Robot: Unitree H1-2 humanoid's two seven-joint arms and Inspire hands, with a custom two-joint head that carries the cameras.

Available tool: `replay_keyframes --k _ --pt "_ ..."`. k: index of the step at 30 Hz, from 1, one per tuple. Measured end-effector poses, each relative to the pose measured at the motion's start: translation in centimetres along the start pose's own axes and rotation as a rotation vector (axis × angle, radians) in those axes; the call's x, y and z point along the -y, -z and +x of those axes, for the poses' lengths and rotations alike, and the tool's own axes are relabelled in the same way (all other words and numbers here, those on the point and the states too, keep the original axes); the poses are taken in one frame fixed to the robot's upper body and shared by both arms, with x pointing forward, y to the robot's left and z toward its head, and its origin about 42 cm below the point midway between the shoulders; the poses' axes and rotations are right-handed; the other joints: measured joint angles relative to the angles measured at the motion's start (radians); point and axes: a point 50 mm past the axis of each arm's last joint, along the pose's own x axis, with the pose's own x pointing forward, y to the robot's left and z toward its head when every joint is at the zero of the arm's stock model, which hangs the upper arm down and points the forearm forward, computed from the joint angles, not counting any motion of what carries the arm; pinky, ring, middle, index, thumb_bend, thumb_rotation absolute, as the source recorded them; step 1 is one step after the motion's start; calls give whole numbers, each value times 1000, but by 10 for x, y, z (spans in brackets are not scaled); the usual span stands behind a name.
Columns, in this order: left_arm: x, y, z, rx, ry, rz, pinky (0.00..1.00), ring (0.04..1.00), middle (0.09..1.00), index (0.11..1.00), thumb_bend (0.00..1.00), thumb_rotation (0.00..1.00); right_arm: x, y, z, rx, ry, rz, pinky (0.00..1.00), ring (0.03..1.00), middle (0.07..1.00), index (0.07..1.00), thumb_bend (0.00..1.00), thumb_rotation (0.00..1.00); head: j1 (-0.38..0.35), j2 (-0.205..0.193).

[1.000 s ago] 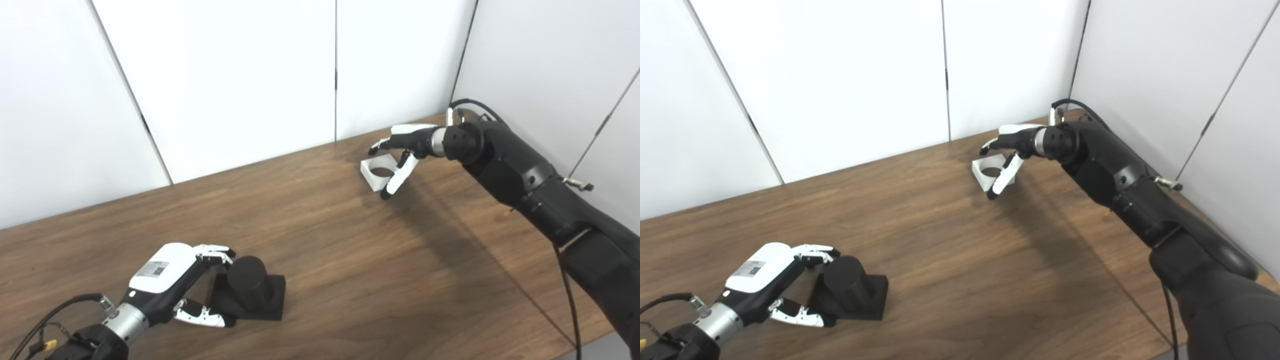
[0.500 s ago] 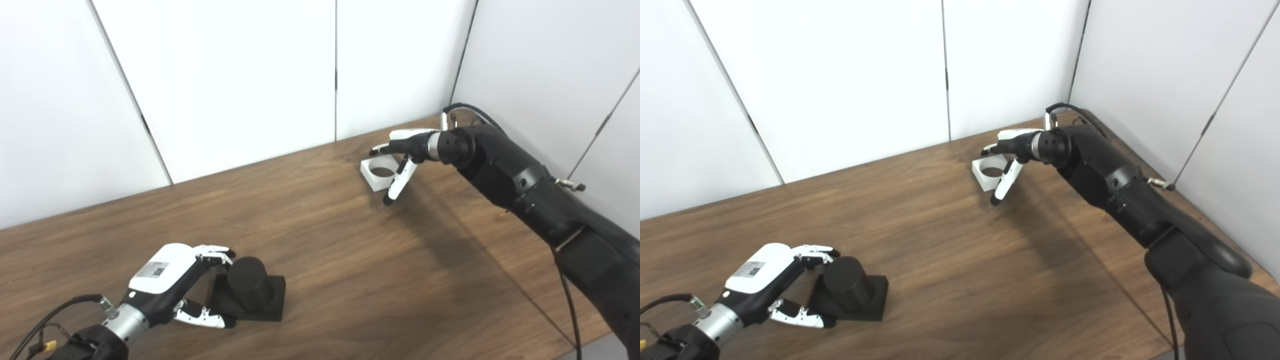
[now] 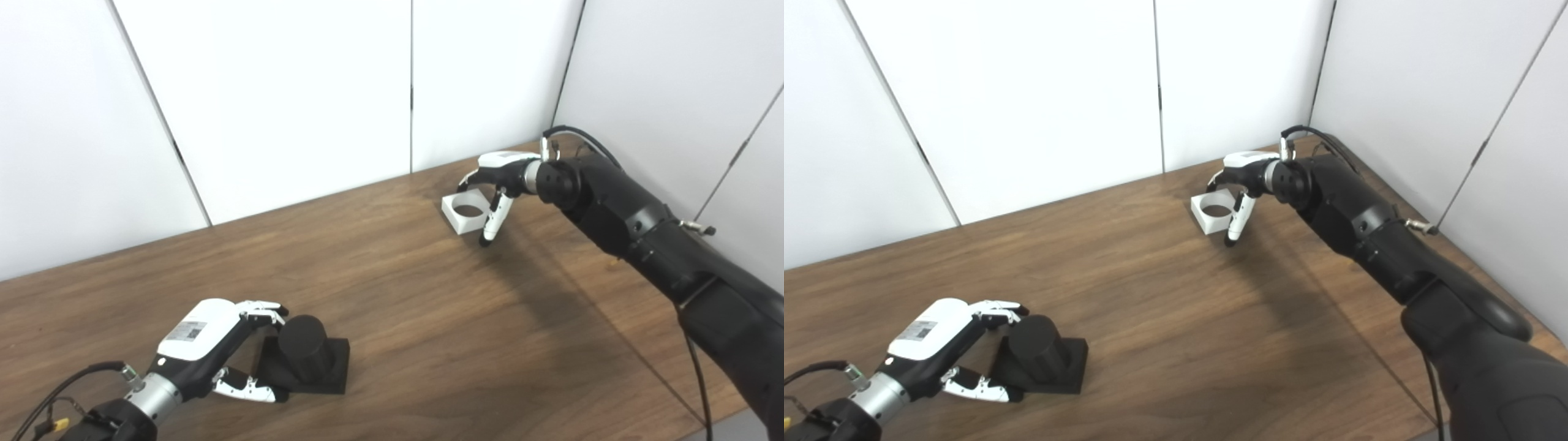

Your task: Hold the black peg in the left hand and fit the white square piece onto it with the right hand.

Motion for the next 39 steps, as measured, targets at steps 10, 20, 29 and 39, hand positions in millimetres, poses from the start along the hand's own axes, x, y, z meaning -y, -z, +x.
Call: replay_keyframes --k 10,20,29,39 --pt "2 -3 -4 -5 -6 -9 655 819 817 488 523 57 -13 0 9 48 83 -25 715 844 857 760 811 174 6 6" --pt "3 -3 -6 -9 -9 -12 643 808 813 488 523 58 -19 -1 13 45 166 -19 684 811 818 706 772 143 12 18" --pt "4 -3 -8 -16 -9 -15 653 817 817 488 524 59 -23 1 15 63 186 -28 641 777 774 493 528 136 12 25" --pt "5 -3 -10 -19 -7 -19 656 817 817 488 523 59 -25 0 17 80 213 -47 639 761 744 485 518 128 12 26"
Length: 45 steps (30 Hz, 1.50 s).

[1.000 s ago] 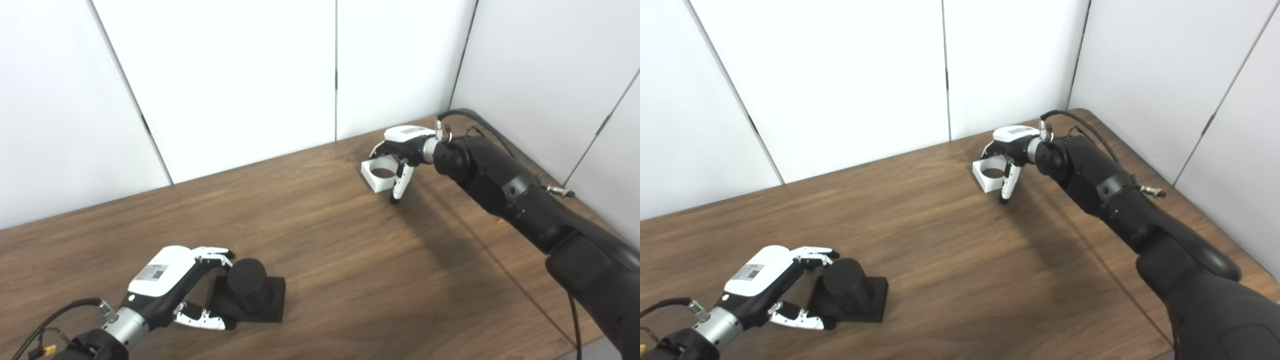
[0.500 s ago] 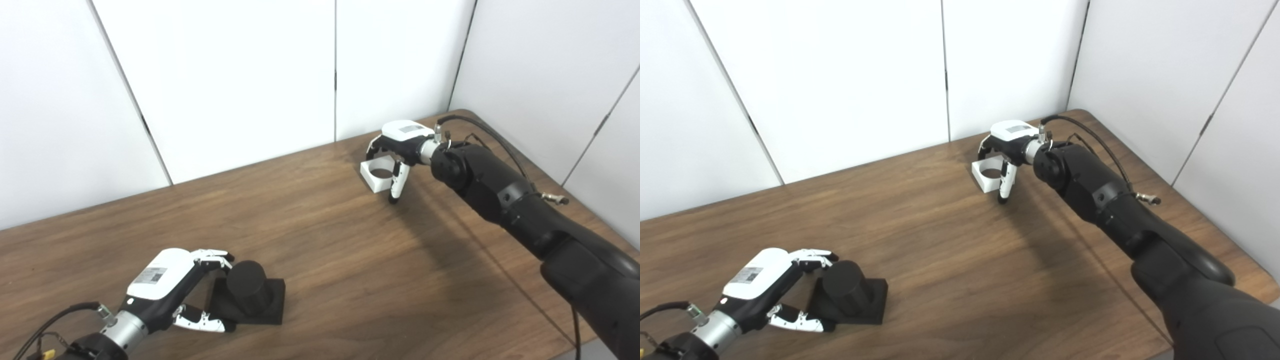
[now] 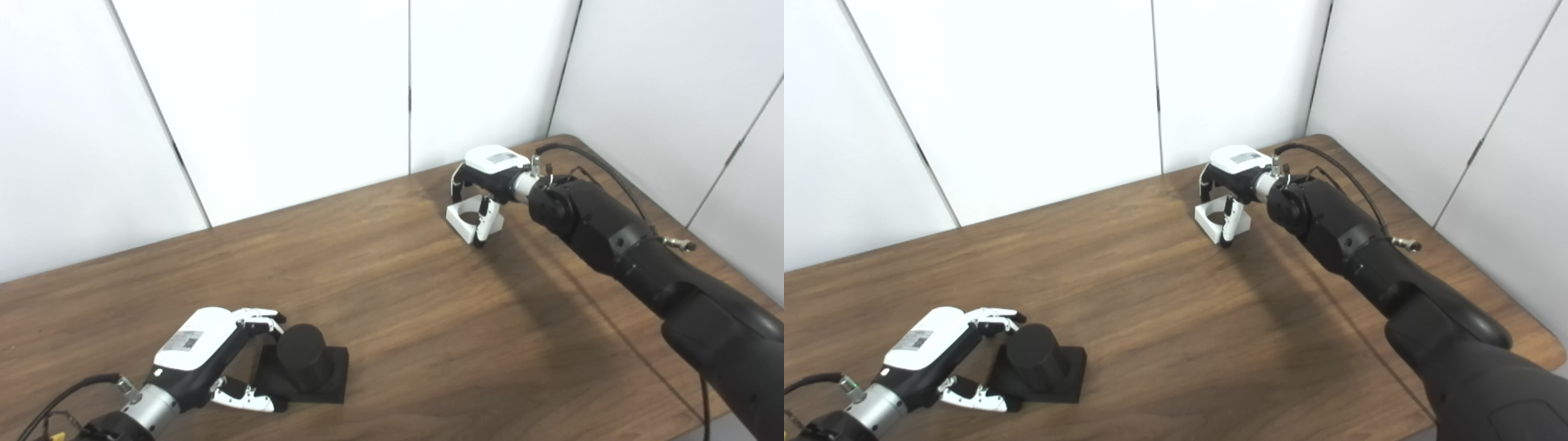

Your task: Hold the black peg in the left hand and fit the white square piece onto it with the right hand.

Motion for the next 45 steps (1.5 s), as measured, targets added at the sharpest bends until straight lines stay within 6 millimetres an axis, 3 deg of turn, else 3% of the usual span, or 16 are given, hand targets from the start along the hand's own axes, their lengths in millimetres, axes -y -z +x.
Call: replay_keyframes --k 11,18,23,31,41,45 --pt "0 0 0 1 2 0 658 816 818 488 523 59 1 0 -1 0 9 1 629 763 732 482 520 127 6 5" --pt "-1 -1 1 5 3 3 657 818 818 488 524 61 -1 2 -10 9 37 46 693 794 742 482 520 125 41 17" --pt "-3 -2 3 10 5 9 653 817 822 488 524 62 1 -3 -18 37 40 54 705 794 743 481 519 126 109 57" --pt "-4 -3 8 8 16 13 640 810 815 488 524 67 10 -4 -27 81 68 93 692 785 732 482 520 124 218 80" --pt "-7 -8 17 4 30 26 630 803 812 488 524 69 25 -23 -37 207 116 88 669 770 729 481 520 125 319 107" --pt "-7 -10 21 -5 27 30 629 803 803 487 524 70 34 -39 -43 282 128 73 662 769 729 480 520 126 360 114"
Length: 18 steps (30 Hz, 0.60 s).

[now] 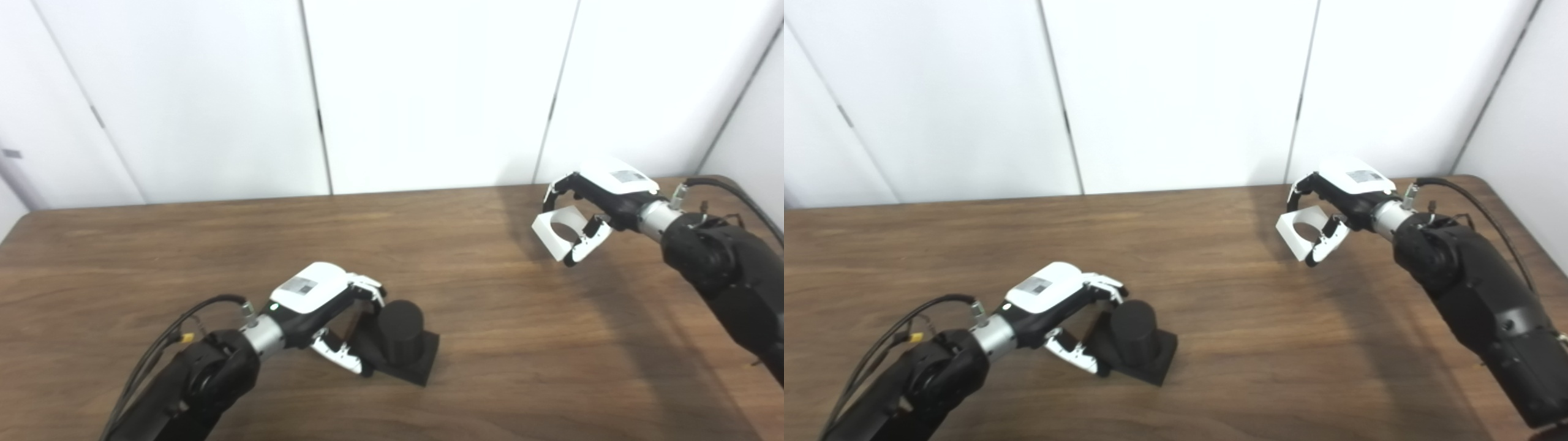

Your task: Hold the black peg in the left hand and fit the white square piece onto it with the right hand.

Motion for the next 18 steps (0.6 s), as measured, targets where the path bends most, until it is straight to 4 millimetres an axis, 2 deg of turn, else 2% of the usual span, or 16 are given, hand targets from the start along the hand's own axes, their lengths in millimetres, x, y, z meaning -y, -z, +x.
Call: replay_keyframes --k 9,18 --pt "0 -3 4 -9 -3 -3 642 819 811 488 523 71 18 -41 -2 148 2 -29 656 763 736 480 520 126 25 2" --pt "0 -3 7 -10 -3 -3 642 818 806 487 523 70 21 -82 -2 267 -3 -36 621 749 723 478 522 129 15 -2"
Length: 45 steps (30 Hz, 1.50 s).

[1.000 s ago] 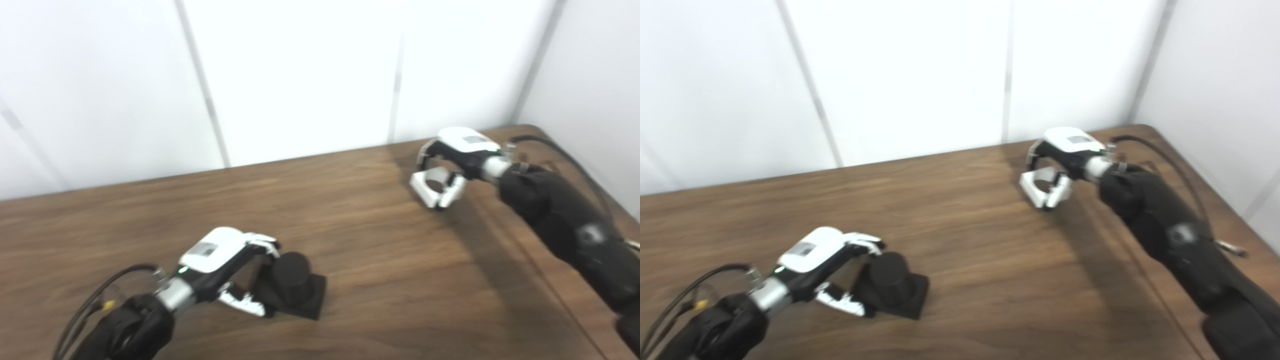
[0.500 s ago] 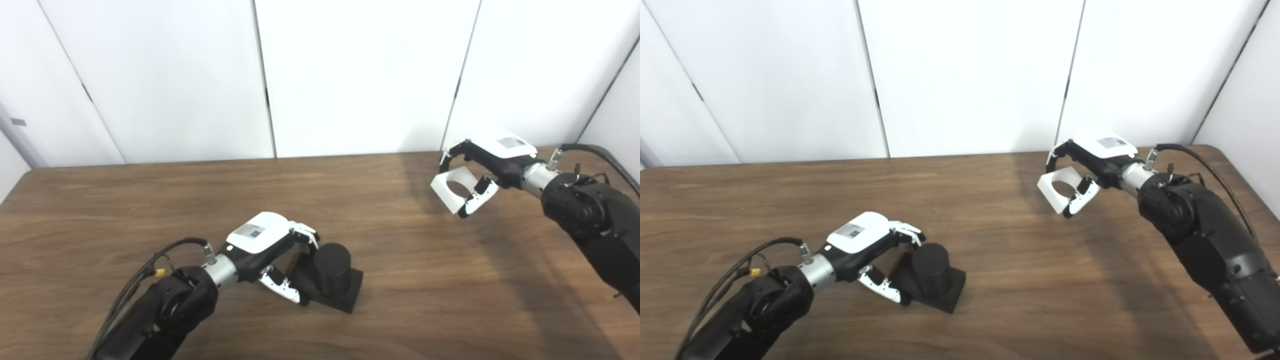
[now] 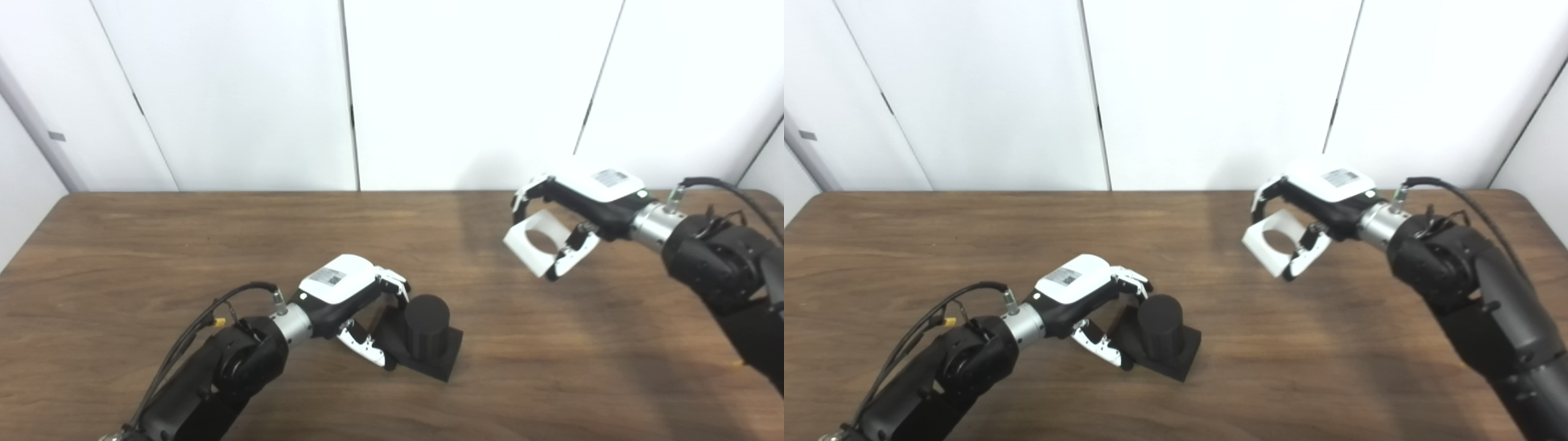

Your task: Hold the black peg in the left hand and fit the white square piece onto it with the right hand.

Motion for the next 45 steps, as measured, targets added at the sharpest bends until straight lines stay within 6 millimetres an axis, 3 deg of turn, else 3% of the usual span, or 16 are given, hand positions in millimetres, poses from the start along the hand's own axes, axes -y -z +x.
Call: replay_keyframes --k 10,26,45 --pt "0 0 0 -1 0 0 651 821 812 487 523 71 14 -38 3 125 1 -17 629 744 724 476 522 131 -11 2" --pt "0 0 2 0 -1 0 645 800 808 487 523 70 8 -78 13 257 -14 16 654 757 729 476 521 134 -3 5" --pt "0 -1 2 -5 -1 -1 639 797 812 487 523 71 10 -112 15 378 -14 67 660 749 721 477 522 134 3 8"
